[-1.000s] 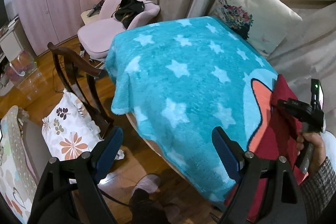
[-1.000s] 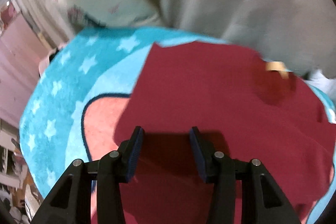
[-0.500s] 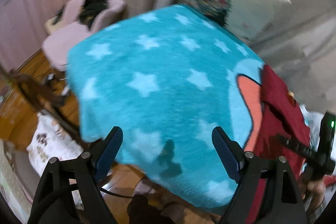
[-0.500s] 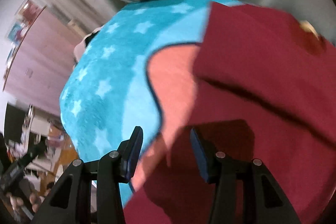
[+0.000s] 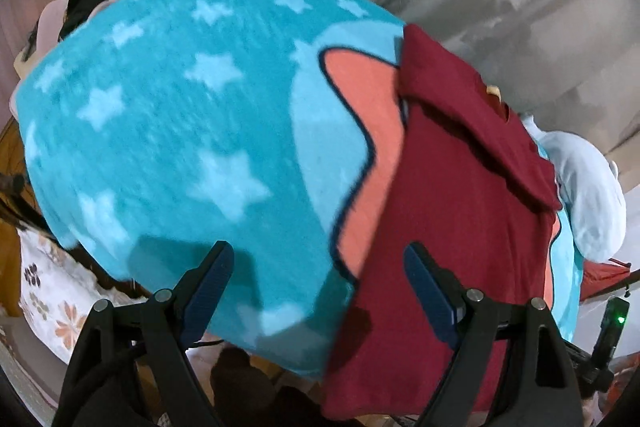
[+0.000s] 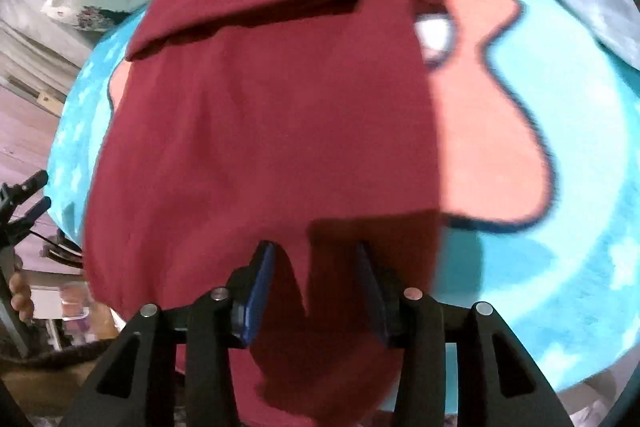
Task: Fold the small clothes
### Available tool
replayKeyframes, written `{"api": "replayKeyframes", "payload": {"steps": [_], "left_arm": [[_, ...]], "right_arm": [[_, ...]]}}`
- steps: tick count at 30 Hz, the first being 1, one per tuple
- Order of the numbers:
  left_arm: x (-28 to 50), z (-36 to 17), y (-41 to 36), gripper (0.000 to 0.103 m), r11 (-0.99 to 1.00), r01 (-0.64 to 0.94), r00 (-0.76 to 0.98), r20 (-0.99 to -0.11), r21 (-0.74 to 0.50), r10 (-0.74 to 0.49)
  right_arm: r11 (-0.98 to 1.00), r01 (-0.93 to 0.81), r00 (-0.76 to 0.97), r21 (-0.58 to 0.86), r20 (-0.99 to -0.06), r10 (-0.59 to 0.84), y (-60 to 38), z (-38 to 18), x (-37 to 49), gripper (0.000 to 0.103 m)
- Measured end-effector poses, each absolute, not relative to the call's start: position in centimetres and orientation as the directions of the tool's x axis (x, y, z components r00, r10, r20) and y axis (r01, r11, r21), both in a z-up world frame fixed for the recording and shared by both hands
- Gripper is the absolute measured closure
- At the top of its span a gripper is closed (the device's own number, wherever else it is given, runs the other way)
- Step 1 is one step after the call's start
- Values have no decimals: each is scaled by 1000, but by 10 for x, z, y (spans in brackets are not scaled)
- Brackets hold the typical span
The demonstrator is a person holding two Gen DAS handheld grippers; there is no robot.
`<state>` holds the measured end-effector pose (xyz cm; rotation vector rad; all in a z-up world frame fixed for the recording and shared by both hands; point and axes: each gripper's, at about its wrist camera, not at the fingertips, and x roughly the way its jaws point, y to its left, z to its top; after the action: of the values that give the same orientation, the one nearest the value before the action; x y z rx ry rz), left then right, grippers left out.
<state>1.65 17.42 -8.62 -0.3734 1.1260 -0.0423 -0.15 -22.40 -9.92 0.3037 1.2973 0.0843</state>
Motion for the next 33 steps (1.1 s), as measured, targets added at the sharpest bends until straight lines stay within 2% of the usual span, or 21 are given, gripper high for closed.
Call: {"api": "replayKeyframes", "payload": {"steps": [6,11,14,15,16,19,21,26,28,31,32,33], "left_arm": [[-4,-119,151,17,921,-175,370,-890,-348,-266],[-21,-120,138,17,946,-156,400,-893,-285,-203],[-30,-123,133,17,942,-150,378,-898,-299,-225],[-32,-124,132,23,941,-144,371,-898,-307,-236],[-34,-123,131,34,942,-144,366,-901,-302,-233],[-40,-120,135,57,946,-155,368,-905,-285,-213],[-44,-120,141,60,931,-167,367,-897,-324,-246],[-48,-127,143,58,913,-176,360,-887,-369,-289],[-46,-128,141,46,909,-171,361,-883,-379,-300],[-43,-128,139,45,911,-171,352,-887,-375,-299],[-42,-128,139,49,917,-170,344,-894,-362,-289],[-42,-127,140,64,923,-177,339,-901,-342,-269]], "right_arm": [[912,124,293,391,-893,342,-246,-98,-20,54],[908,110,336,404,-875,349,-251,-97,-25,54],[903,154,352,402,-876,330,-266,-99,-30,45],[891,164,343,422,-872,350,-270,-103,-33,45],[868,176,330,463,-859,392,-274,-108,-35,45],[804,156,319,573,-800,508,-271,-113,-39,43],[774,132,295,619,-770,566,-261,-115,-39,43],[756,73,247,651,-746,619,-238,-120,-39,43],[753,63,243,655,-742,625,-236,-122,-39,43],[767,48,239,639,-753,613,-229,-121,-38,43],[777,38,234,629,-761,605,-222,-120,-35,43],[785,30,230,619,-769,597,-219,-120,-35,48]]}}
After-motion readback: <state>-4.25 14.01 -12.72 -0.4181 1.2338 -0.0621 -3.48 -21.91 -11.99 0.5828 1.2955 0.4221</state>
